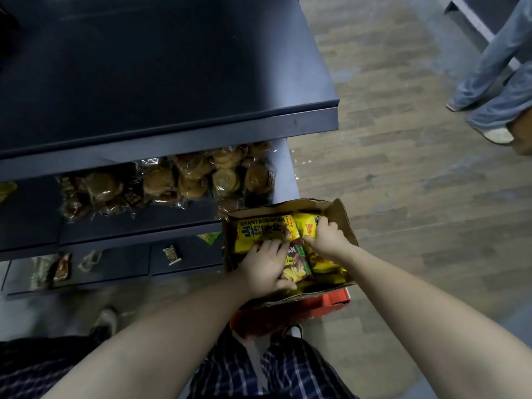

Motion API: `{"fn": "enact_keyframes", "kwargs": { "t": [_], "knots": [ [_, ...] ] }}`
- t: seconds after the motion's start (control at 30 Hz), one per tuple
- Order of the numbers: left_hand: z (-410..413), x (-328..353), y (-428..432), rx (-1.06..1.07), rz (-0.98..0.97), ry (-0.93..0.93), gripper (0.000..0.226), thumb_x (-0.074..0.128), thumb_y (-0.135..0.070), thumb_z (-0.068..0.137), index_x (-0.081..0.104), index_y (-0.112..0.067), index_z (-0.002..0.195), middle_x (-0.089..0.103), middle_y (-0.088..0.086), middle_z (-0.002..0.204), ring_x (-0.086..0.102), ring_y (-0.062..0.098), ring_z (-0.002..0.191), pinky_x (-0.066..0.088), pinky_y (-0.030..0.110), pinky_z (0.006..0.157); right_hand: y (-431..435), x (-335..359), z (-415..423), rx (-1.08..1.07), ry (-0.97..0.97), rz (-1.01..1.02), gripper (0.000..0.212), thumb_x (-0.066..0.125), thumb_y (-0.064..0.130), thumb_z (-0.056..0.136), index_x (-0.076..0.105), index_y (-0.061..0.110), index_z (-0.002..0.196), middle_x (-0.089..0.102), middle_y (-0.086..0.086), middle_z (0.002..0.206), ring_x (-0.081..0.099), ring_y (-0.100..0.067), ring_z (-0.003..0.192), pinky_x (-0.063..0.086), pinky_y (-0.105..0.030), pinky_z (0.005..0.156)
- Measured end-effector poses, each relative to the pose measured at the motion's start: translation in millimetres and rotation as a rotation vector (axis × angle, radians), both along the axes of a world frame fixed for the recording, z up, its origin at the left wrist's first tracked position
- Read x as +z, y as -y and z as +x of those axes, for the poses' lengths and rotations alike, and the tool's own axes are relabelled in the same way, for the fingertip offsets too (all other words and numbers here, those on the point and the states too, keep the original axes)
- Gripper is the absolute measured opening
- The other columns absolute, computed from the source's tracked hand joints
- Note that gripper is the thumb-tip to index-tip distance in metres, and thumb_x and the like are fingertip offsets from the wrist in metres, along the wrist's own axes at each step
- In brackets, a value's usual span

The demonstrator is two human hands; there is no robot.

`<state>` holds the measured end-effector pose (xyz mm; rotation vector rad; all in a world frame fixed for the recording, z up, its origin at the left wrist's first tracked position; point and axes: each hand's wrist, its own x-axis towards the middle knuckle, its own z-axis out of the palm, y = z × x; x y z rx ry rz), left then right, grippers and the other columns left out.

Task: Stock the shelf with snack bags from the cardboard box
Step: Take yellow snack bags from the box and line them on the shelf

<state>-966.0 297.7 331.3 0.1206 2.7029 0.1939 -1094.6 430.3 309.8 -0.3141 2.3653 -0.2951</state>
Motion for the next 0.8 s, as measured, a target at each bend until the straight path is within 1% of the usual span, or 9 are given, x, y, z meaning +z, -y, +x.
{"fn": "enact_keyframes", "kwargs": {
  "t": [0.1,0.2,0.27,0.37,0.5,0.63,0.7,0.73,0.8],
  "knots": [
    [-1,-4,-1,0.005,-0.013,0.041,0.108,0.062,-0.064,0.075,0.008,-0.009,0.15,0.025,0.013,0.148,0.028,0.029,0.135,0.031,0.045,0.108,3,-10,1,-0.067,0.02,-0.003,0.076,0.056,0.045,0.091,0.018,0.004,0.143,0.031,-0.026,0.141,0.037,-0.046,0.127,0.036,-0.049,0.101],
    [-1,-6,-2,0.009,-0.004,0.081,0.111,0.071,-0.054,0.073,0.003,-0.013,0.151,0.02,0.013,0.15,0.024,0.031,0.136,0.029,0.045,0.107,4,-15,3,-0.087,0.02,0.006,0.089,0.06,0.048,0.088,0.008,0.01,0.149,0.029,-0.024,0.142,0.037,-0.045,0.127,0.036,-0.05,0.101],
    [0,-6,-3,0.017,-0.003,0.1,0.109,0.072,-0.046,0.074,0.002,-0.014,0.151,0.018,0.012,0.151,0.025,0.031,0.136,0.031,0.044,0.106,4,-16,4,-0.086,0.046,0.003,0.098,0.064,0.049,0.085,0.001,0.013,0.15,0.026,-0.023,0.143,0.036,-0.045,0.128,0.035,-0.049,0.102],
    [-1,-7,-2,0.037,0.002,0.1,0.099,0.072,-0.037,0.073,0.012,-0.015,0.148,0.023,0.013,0.145,0.03,0.032,0.13,0.036,0.043,0.1,8,-14,3,-0.091,0.084,0.017,0.104,0.069,0.045,0.082,-0.004,0.015,0.151,0.023,-0.023,0.144,0.034,-0.045,0.129,0.034,-0.047,0.104],
    [-6,-5,-3,0.08,0.071,0.1,0.088,0.07,-0.03,0.073,0.021,-0.015,0.145,0.032,0.015,0.137,0.037,0.032,0.122,0.041,0.041,0.095,10,-8,-2,-0.157,0.11,0.046,0.103,0.073,0.039,0.081,0.0,0.016,0.15,0.027,-0.026,0.143,0.034,-0.043,0.13,0.036,-0.047,0.102],
    [-12,2,0,0.182,0.172,0.107,0.084,0.067,-0.028,0.074,0.022,-0.014,0.144,0.04,0.015,0.129,0.041,0.03,0.118,0.043,0.037,0.093,0,-6,-7,-0.272,0.194,-0.019,0.094,0.068,0.039,0.085,0.005,0.013,0.149,0.032,-0.024,0.144,0.039,-0.039,0.129,0.04,-0.045,0.104],
    [-15,5,4,0.245,0.218,0.105,0.08,0.067,-0.029,0.073,0.028,-0.012,0.141,0.047,0.013,0.124,0.047,0.028,0.114,0.042,0.034,0.088,-5,-2,-9,-0.311,0.247,-0.061,0.089,0.065,0.037,0.086,0.006,0.011,0.148,0.038,-0.021,0.142,0.043,-0.036,0.127,0.042,-0.044,0.102],
    [-17,7,6,0.281,0.243,0.095,0.077,0.067,-0.029,0.073,0.032,-0.012,0.138,0.051,0.01,0.12,0.051,0.027,0.109,0.043,0.032,0.083,-8,0,-10,-0.34,0.272,-0.09,0.087,0.064,0.035,0.087,0.007,0.01,0.147,0.042,-0.019,0.138,0.046,-0.034,0.123,0.044,-0.043,0.099],
    [-20,11,10,0.369,0.307,0.102,0.075,0.069,-0.03,0.072,0.034,-0.011,0.136,0.055,0.008,0.116,0.055,0.025,0.103,0.043,0.029,0.076,-12,6,-11,-0.41,0.316,-0.158,0.083,0.063,0.032,0.087,0.01,0.01,0.147,0.05,-0.013,0.124,0.053,-0.028,0.108,0.049,-0.037,0.082]
  ]
}}
